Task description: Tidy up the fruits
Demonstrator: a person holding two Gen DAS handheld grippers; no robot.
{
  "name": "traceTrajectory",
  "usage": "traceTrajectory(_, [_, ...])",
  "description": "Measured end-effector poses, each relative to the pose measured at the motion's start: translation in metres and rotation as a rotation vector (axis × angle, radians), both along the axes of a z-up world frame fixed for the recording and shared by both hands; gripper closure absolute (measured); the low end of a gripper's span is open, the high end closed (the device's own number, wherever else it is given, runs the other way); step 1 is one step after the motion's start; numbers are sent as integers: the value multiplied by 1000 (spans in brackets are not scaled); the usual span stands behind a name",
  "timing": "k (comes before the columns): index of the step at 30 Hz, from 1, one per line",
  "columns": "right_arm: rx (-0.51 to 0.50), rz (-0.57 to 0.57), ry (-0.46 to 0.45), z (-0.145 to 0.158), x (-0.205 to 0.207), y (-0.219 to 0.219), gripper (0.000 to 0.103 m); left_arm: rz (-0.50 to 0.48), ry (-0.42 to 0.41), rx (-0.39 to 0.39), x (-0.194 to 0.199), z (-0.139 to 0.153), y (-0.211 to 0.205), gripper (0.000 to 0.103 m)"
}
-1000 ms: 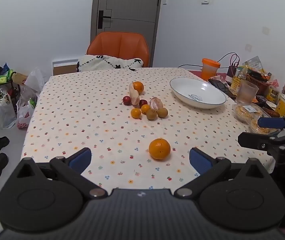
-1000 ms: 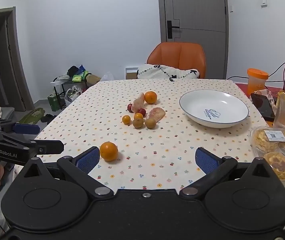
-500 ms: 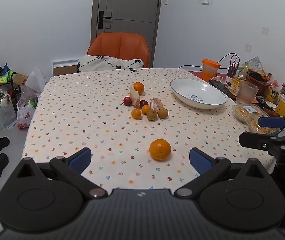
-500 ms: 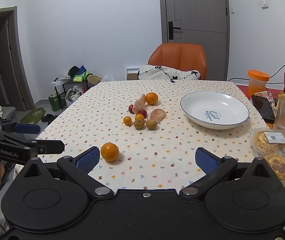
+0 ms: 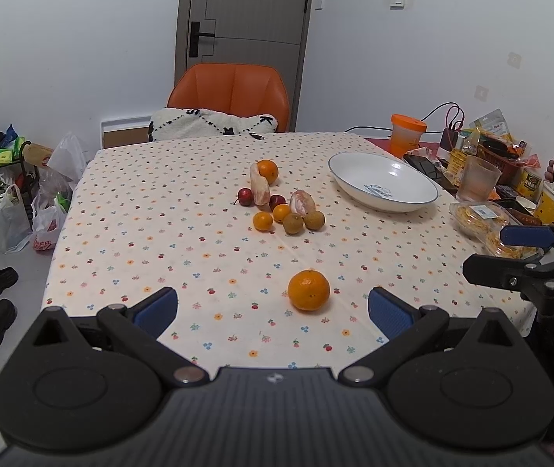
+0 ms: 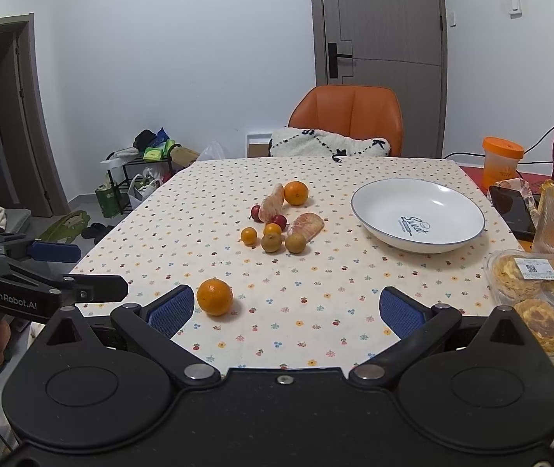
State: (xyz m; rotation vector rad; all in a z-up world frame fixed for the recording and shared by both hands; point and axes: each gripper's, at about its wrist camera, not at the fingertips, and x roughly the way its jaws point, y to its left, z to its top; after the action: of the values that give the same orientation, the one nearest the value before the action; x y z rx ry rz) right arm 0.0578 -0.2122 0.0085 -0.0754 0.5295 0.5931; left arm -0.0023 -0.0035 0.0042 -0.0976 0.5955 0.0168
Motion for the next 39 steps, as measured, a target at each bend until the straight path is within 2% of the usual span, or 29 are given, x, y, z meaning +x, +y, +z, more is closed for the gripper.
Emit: traceTrajectory(39, [0, 0, 3, -1, 1, -1, 0, -9, 7, 6, 1, -4, -3, 0])
